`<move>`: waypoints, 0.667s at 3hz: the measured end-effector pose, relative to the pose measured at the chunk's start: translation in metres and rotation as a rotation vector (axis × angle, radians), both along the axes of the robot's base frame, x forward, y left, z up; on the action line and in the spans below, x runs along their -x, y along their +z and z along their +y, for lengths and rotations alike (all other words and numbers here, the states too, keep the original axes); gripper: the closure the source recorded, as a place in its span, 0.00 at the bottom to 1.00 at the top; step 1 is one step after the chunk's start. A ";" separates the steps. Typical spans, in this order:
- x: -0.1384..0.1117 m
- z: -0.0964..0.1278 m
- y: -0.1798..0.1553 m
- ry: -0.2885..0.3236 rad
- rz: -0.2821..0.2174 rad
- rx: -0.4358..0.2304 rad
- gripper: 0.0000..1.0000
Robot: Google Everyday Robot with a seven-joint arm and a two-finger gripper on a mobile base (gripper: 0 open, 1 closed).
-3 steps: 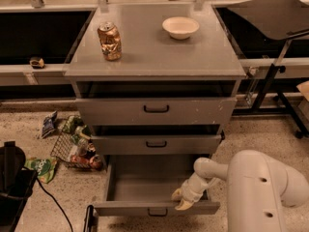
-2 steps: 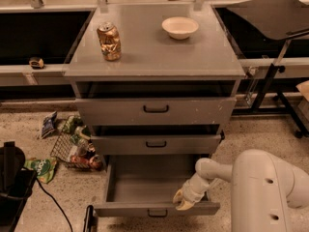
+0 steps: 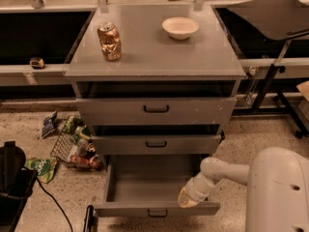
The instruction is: Open bottom drawer
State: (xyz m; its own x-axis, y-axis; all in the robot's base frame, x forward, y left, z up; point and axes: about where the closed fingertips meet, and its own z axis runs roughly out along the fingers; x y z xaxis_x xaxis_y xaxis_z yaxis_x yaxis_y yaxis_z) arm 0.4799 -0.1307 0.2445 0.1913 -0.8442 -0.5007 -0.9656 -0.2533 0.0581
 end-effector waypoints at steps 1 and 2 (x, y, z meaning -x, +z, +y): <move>-0.001 -0.006 0.017 -0.010 -0.043 0.015 0.15; -0.001 -0.010 0.026 -0.019 -0.067 0.022 0.00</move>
Offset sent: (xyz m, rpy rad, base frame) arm 0.0060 -0.0173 0.0413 -0.0324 -0.1060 -0.0341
